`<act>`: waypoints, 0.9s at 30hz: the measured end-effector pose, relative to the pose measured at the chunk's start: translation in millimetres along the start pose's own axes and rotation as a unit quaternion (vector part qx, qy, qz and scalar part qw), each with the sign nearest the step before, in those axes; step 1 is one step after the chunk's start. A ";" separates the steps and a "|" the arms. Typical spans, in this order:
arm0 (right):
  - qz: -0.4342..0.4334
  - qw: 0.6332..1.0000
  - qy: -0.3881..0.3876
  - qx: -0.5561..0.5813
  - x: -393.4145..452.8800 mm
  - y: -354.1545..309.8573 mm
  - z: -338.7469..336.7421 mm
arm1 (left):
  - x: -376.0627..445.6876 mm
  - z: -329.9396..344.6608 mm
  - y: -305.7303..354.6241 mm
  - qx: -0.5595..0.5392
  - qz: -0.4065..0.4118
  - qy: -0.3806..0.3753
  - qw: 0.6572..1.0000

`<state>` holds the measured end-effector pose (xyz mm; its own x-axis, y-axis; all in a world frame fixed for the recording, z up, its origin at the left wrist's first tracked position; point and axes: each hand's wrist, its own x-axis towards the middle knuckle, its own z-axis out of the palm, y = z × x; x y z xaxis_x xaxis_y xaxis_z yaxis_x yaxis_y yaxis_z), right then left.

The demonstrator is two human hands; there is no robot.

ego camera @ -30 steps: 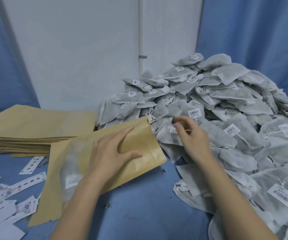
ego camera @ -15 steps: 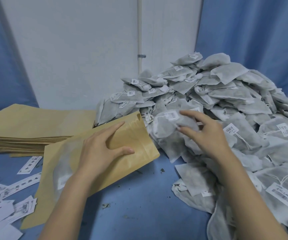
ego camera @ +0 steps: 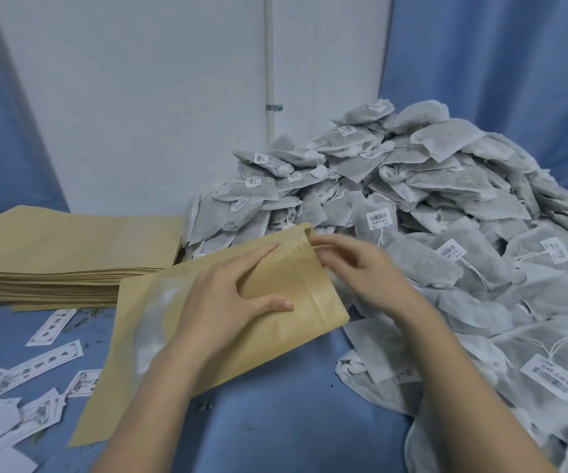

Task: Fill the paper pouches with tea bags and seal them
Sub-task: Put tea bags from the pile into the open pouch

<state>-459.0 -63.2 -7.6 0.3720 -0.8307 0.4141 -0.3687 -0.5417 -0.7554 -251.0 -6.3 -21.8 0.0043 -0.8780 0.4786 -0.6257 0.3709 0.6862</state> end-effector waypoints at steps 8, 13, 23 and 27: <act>0.386 0.795 0.112 -0.455 -0.7 44.7 -35.2 | -0.2 -2.0 -5.8 0.016 -0.006 0.007 1.000; 0.275 0.863 0.127 -0.403 2.5 41.7 -39.7 | 0.9 -2.9 -8.6 0.011 -0.008 0.020 1.000; 0.001 0.997 0.054 -0.059 -2.4 -4.3 -23.8 | 1.5 -10.1 -12.0 0.014 -0.016 0.040 0.999; -0.058 0.994 0.038 -0.084 0.2 -16.3 -2.0 | 0.1 -3.9 -3.1 0.016 0.013 0.017 1.000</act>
<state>-454.6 -54.8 5.9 0.3577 -0.7656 0.5347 -0.4674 -0.6425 -0.6072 -246.0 -6.4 -21.7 0.0145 -0.8572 0.5148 -0.6499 0.3832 0.6564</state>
